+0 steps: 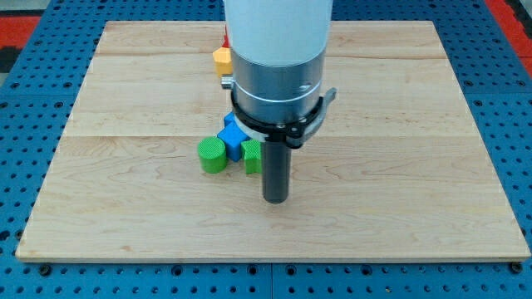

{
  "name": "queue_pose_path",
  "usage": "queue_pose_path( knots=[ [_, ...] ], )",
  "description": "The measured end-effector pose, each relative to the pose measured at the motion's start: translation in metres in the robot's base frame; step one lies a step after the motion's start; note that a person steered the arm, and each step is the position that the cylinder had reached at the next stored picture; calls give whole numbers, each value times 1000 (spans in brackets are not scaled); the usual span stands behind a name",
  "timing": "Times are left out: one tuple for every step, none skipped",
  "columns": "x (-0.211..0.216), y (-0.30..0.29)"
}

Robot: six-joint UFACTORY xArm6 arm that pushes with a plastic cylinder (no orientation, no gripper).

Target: Move the blue triangle to the left side of the blue cube

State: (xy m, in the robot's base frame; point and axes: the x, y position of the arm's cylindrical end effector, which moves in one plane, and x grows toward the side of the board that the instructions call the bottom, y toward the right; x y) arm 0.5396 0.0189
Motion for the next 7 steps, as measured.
queue_pose_path(
  knots=[
    [-39,34],
    [-110,35],
    [-156,-6],
    [-151,-45],
    [-149,-45],
    [-150,-7],
    [-142,-22]
  ],
)
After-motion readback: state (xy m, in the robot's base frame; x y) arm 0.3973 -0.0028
